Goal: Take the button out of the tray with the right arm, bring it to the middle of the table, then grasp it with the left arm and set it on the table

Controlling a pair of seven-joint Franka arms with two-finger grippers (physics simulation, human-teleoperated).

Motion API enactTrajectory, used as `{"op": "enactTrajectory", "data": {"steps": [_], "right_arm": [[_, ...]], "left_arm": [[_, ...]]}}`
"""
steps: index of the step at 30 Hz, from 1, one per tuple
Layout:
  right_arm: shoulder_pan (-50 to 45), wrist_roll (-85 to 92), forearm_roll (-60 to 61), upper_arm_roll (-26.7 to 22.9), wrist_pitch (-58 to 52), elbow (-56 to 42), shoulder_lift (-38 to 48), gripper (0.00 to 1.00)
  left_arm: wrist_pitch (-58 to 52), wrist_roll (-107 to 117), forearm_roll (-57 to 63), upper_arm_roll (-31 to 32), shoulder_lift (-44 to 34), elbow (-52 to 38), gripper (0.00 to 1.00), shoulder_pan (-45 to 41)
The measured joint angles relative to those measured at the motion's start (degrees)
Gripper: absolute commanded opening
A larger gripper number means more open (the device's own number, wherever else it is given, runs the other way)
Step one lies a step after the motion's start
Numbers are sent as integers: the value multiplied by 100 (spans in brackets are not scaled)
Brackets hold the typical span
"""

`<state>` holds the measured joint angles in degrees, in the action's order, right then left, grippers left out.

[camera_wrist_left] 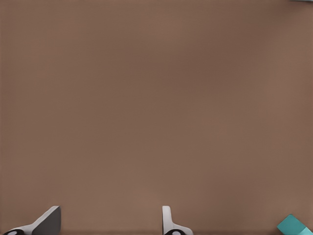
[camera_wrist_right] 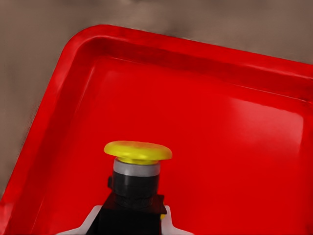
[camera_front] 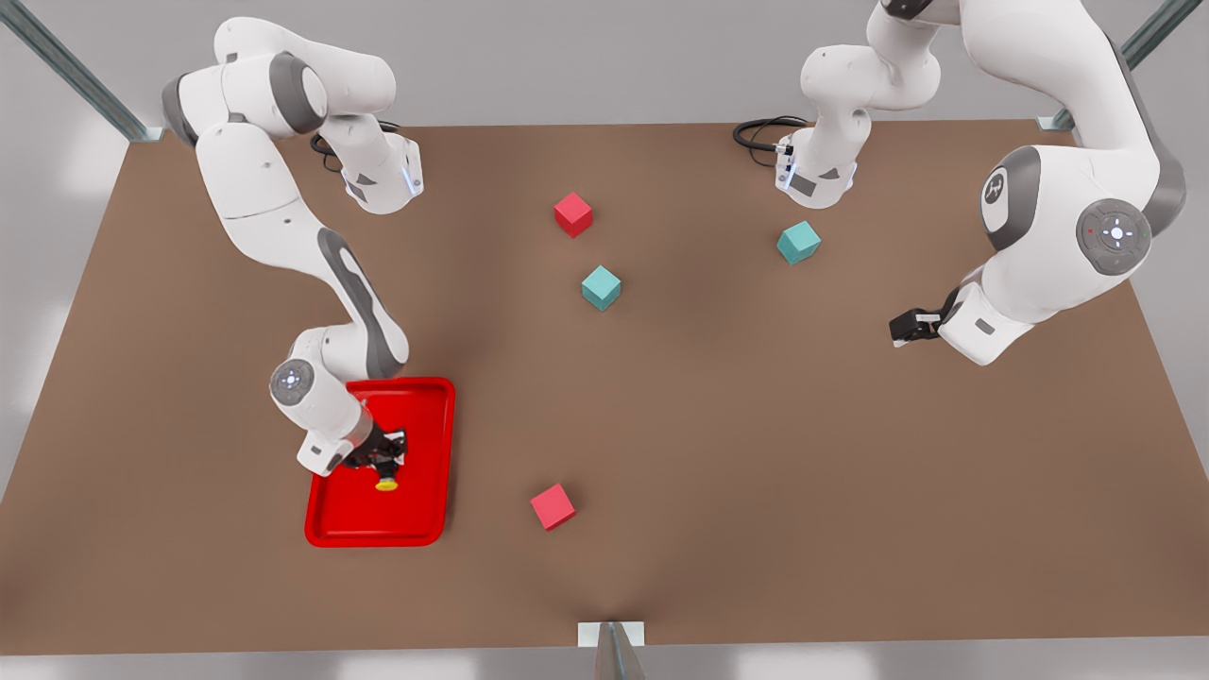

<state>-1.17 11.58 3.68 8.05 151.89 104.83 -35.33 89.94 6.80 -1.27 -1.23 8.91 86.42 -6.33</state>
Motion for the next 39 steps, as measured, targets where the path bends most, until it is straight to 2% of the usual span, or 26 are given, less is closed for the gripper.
{"op": "enactTrajectory", "data": {"steps": [12, 18, 24, 29, 31, 39], "right_arm": [[-618, 87, 42, 23, -1408, -1128, 12, 45], [-1344, -212, 68, 44, -1887, -1402, -14, 45], [-2418, -969, 48, 32, -2458, -2289, -136, 45], [-3791, -1982, -98, -295, -3283, -4348, -1220, 45], [-4042, -2457, -117, -339, -3498, -4788, -1529, 45], [-4449, -4464, 211, -349, -3265, -4785, -2063, 45]], "left_arm": [[-6, 11, 0, 0, 11, 0, 100, -9], [-8, 20, 0, 0, 39, 4, 100, -8], [-12, 28, 0, 0, 53, 8, 100, -8], [-21, 32, 0, 0, 71, 6, 100, -9], [-23, 33, 0, 0, 72, 7, 100, -9], [-26, 35, 0, 0, 121, 1, 100, -9]]}}
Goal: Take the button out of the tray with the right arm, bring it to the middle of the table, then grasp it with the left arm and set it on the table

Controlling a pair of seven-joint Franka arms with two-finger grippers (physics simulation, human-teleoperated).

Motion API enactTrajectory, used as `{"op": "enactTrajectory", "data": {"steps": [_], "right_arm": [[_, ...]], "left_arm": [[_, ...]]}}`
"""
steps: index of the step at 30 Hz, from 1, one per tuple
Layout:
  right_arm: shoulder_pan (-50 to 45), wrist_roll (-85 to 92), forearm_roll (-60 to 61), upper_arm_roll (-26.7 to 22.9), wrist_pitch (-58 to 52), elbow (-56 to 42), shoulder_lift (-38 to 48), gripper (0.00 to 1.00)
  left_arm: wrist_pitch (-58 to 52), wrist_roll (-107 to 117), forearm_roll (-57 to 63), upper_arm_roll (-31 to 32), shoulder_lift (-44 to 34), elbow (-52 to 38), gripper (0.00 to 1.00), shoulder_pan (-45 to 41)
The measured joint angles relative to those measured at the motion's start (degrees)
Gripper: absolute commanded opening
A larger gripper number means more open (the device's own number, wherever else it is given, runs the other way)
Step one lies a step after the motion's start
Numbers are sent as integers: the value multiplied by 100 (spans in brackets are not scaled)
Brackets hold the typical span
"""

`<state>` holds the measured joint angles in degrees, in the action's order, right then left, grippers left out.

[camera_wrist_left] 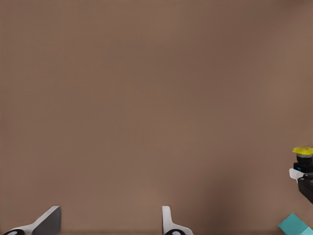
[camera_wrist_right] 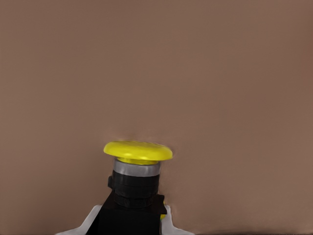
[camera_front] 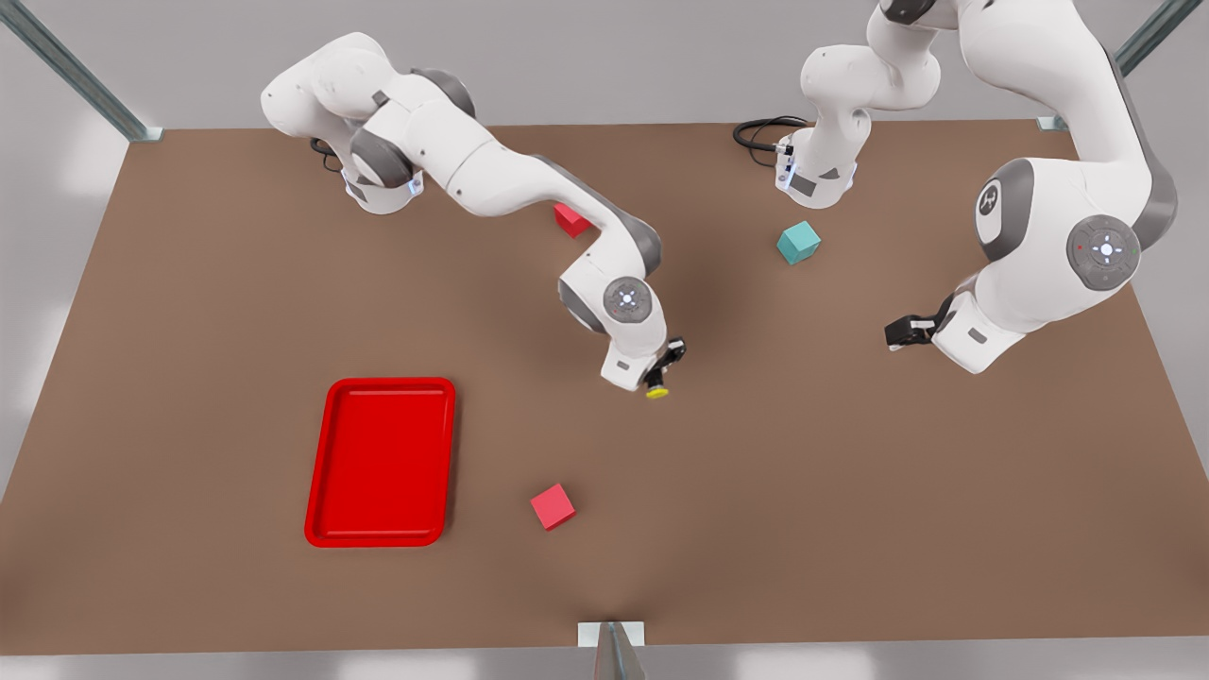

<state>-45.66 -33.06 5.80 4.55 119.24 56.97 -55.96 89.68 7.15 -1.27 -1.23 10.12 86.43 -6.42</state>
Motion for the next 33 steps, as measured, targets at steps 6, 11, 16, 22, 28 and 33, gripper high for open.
{"op": "enactTrajectory", "data": {"steps": [6, 11, 16, 22, 28, 33], "right_arm": [[-261, -1301, 329, 35, 480, -92, -312, 45], [-480, -2252, 534, 5, 676, -246, -506, 48], [-505, -2858, 587, -14, 835, -253, -522, 47], [-513, -3060, 567, -117, 995, -214, -533, 100], [-474, -3123, 558, -132, 1037, -204, -511, 100], [1069, -2676, 557, -111, 81, -176, 997, 100]], "left_arm": [[-1, 4, 0, 0, 11, 3, 100, 0], [2, 6, 0, 0, 20, 0, 100, 4], [4, 7, 0, 0, 22, 1, 100, 2], [4, 7, 0, 0, 22, -1, 100, 1], [1, 11, 0, 1, 22, -1, 100, 1], [139, 102, -227, 16, 1232, -39, 100, -1684]]}}
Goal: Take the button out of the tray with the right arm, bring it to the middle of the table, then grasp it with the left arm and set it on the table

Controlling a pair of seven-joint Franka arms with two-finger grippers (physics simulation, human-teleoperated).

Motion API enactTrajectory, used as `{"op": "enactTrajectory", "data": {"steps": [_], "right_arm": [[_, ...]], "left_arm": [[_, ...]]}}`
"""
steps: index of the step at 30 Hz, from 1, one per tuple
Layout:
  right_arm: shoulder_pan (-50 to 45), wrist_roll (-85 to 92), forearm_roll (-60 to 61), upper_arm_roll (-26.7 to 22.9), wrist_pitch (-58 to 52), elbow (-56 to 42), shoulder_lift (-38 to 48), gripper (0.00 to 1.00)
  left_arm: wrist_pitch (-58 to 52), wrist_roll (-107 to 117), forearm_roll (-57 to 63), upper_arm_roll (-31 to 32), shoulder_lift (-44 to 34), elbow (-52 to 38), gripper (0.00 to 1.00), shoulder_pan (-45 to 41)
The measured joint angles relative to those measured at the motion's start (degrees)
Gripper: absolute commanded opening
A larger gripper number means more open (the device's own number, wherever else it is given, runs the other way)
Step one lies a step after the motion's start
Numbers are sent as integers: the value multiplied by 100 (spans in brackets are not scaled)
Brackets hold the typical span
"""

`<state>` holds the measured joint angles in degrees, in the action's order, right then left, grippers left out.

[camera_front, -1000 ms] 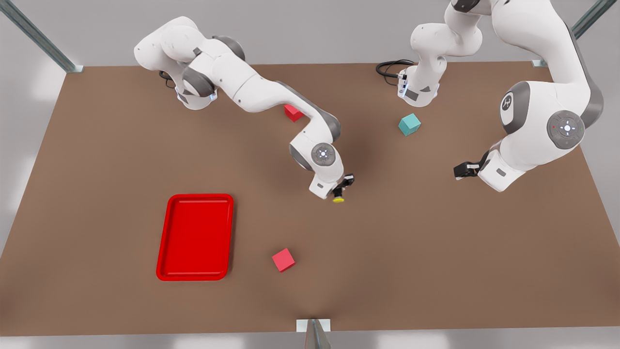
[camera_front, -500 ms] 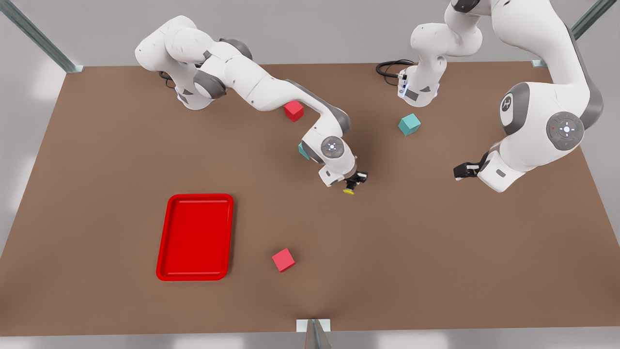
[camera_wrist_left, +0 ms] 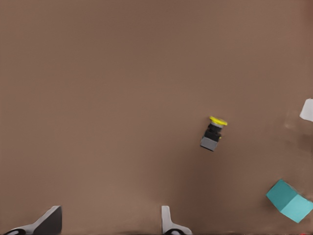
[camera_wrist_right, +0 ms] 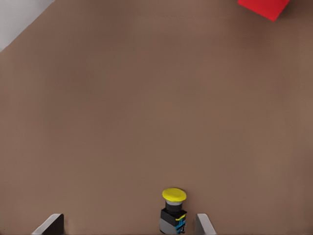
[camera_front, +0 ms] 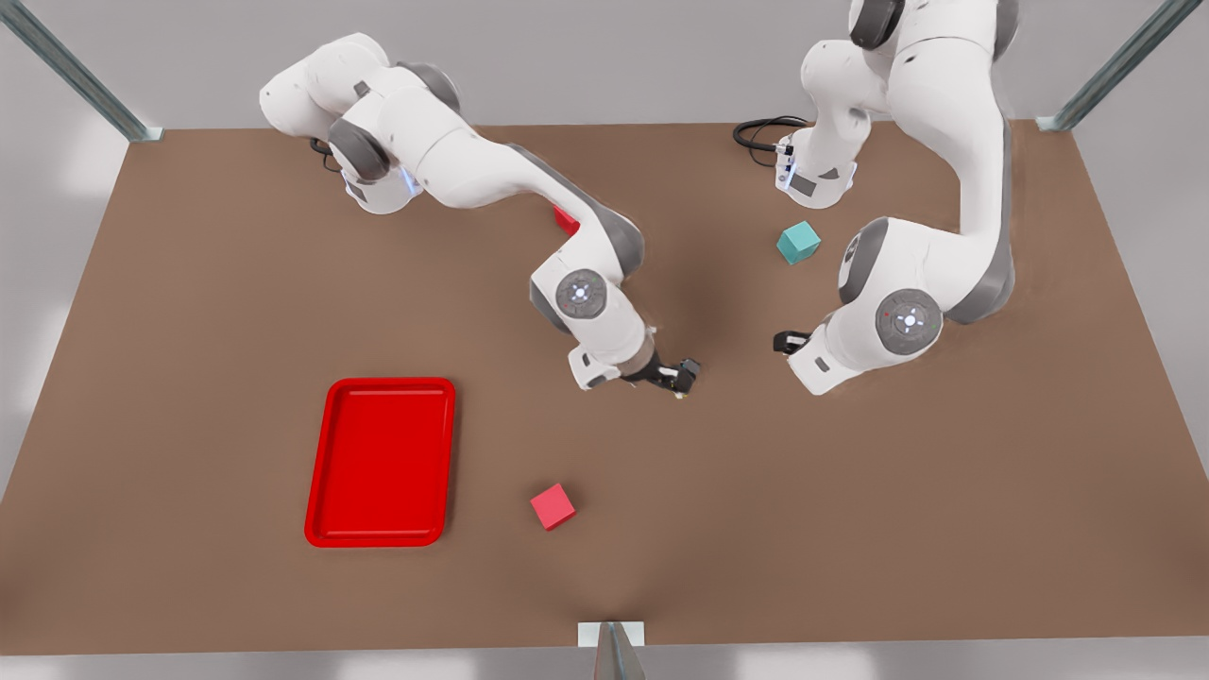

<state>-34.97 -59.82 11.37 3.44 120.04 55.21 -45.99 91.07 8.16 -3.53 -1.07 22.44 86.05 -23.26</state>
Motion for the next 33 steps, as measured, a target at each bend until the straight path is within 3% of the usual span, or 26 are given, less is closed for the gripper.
{"op": "enactTrajectory", "data": {"steps": [2, 4, 5, 8, 16, 30, 31, 33], "right_arm": [[1385, 678, -139, -137, -940, 586, 1336, 100], [1951, 1289, -513, -174, -1386, 2880, 3490, 100], [2053, 1554, -641, -170, -1525, 3288, 3879, 100], [2060, 2184, -855, -166, -2037, 3000, 3864, 100], [2513, 3558, -1209, -180, -2773, 2649, 3487, 100], [2879, 4871, -1344, -186, -3059, 2591, 3272, 100], [2875, 4932, -1344, -183, -3062, 2588, 3269, 100], [2858, 5042, -1342, -179, -3068, 2586, 3266, 100]], "left_arm": [[366, 151, -209, 12, 682, -55, 100, -615], [851, 288, -569, 17, 1243, -119, 100, -848], [1155, 327, -706, 19, 1400, 20, 100, -891], [2171, 251, -923, 26, 1464, 931, 100, -899], [4049, -364, -356, 15, 878, 2189, 100, -1106], [5616, -936, 164, 28, 1141, 2735, 100, -1392], [5647, -961, 166, 28, 1147, 2740, 98, -1392], [5692, -1006, 167, 28, 1155, 2743, 83, -1386]]}}
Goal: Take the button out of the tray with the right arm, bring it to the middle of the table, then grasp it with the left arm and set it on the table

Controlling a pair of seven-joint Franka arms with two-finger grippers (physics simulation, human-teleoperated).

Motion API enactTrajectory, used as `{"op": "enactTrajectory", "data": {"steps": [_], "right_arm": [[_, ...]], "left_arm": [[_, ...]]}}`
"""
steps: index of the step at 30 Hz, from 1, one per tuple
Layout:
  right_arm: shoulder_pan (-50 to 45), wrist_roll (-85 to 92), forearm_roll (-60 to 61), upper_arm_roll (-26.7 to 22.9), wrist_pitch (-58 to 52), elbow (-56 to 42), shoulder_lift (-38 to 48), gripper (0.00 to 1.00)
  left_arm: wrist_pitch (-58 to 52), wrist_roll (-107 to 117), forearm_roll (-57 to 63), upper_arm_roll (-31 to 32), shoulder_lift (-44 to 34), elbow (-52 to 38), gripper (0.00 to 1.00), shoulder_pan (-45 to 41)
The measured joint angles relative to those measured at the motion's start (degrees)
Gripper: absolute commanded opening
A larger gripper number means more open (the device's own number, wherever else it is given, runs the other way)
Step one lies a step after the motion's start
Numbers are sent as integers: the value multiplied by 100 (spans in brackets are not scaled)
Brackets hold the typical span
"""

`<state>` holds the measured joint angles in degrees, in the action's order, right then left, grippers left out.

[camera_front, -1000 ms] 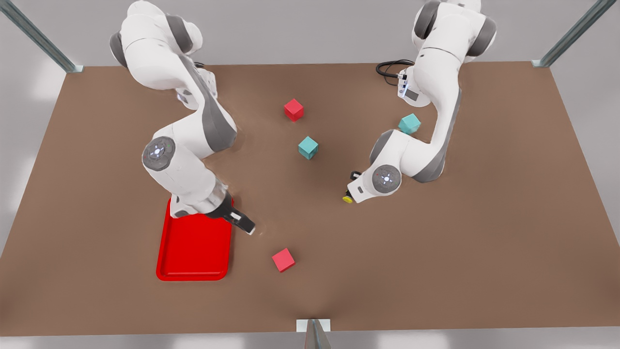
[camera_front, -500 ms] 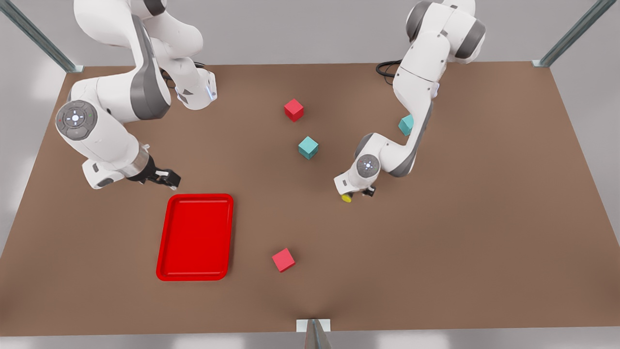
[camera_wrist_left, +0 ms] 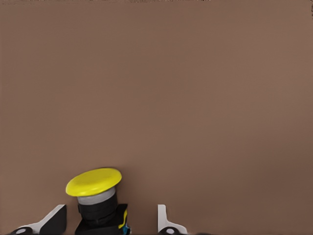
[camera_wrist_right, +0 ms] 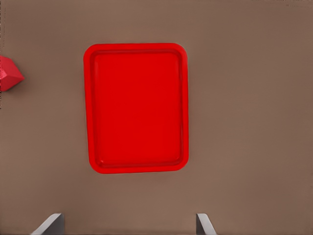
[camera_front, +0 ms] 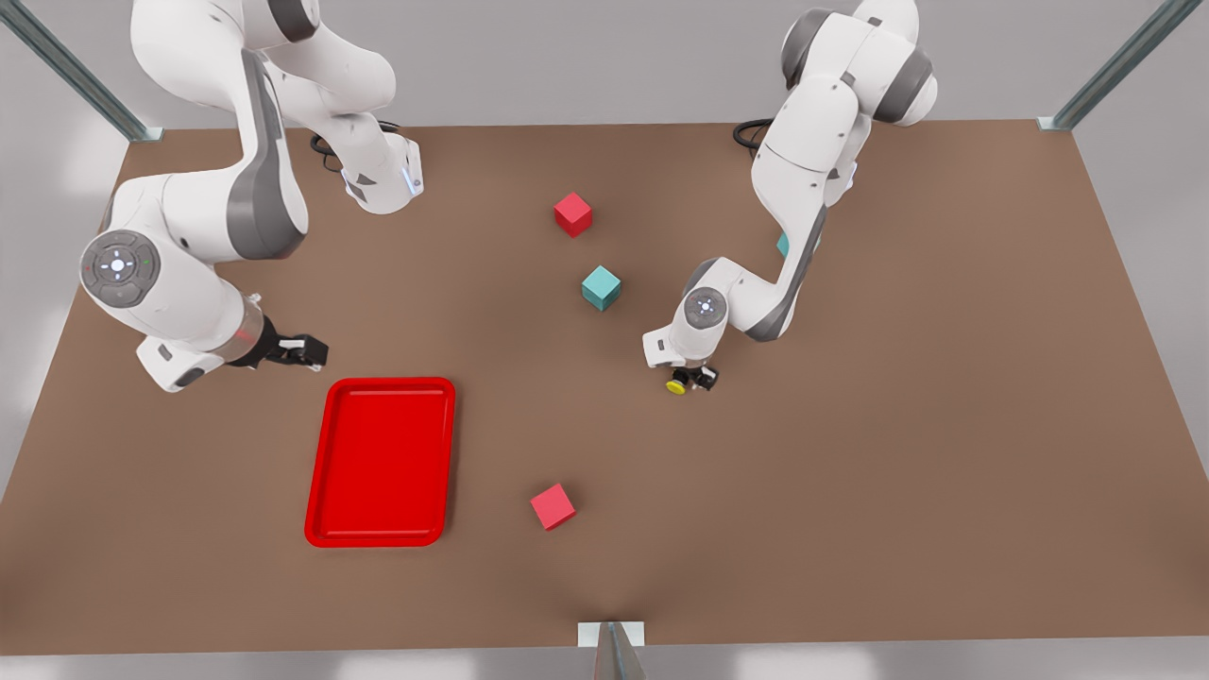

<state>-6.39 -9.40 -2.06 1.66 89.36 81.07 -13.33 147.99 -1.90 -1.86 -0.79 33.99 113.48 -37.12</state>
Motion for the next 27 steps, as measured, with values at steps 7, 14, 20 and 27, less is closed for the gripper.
{"op": "enactTrajectory", "data": {"steps": [7, 14, 20, 27], "right_arm": [[-35, 298, -19, 5, -9, -1, -1, 100], [-67, 499, -19, 27, -22, -1, -1, 100], [-214, 620, -17, 37, -196, 6, -1, 100], [-197, 718, -23, 36, -373, -1, 1, 100]], "left_arm": [[59, -91, 28, -14, -13, 19, 41, 2], [15, -18, 101, -47, -32, -10, 33, 24], [-250, 66, 111, -91, -126, -104, 33, 26], [-535, 1191, 453, -138, -141, -689, 33, -3]]}}
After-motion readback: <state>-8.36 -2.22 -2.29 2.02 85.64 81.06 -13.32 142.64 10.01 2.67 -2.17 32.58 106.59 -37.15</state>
